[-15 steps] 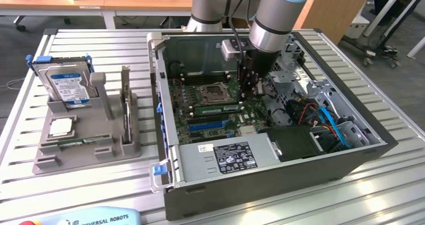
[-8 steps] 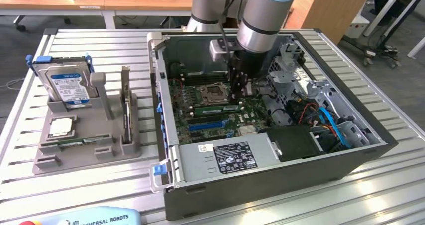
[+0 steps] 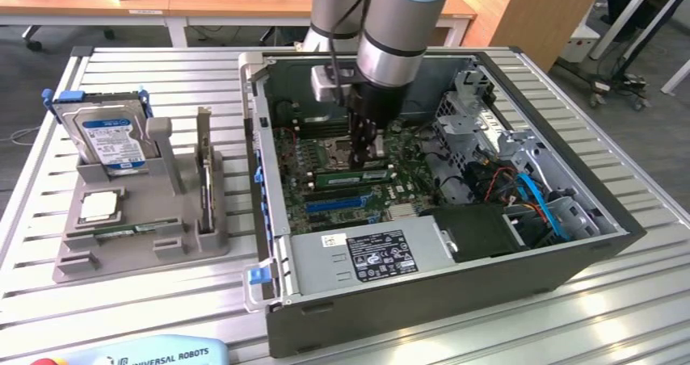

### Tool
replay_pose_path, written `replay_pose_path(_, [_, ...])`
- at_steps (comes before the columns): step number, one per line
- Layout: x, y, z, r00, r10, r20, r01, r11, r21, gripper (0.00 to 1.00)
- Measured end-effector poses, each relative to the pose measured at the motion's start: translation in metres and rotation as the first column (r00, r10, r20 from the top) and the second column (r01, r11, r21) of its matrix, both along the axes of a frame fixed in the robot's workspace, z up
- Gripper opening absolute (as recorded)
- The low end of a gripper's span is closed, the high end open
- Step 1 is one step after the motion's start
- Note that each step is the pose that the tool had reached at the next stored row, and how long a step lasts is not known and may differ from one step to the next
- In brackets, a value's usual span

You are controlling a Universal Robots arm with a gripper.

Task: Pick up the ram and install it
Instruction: 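Press down the ram until it locks into place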

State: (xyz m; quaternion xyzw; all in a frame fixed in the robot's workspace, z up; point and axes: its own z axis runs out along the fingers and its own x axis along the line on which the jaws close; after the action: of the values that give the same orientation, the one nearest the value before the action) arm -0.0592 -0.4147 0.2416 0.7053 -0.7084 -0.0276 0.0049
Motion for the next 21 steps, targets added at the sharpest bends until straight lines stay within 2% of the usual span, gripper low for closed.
replay_pose_path(5, [-0.016, 0.0001, -0.0003, 1.0, 0.0, 0.0, 0.0, 1.0, 0.0002, 0.1])
replay_pose_path(14, [-0.019, 0.0, -0.0002, 1.0, 0.0, 0.0, 0.0, 1.0, 0.0, 0.1])
replay_pose_path(17, [-0.019, -0.0024, -0.0002, 1.0, 0.0, -0.0001, 0.0, 1.0, -0.0001, 0.1])
replay_pose_path(21, [-0.019, -0.0025, -0.0002, 1.0, 0.0, 0.0, 0.0, 1.0, 0.0, 0.1])
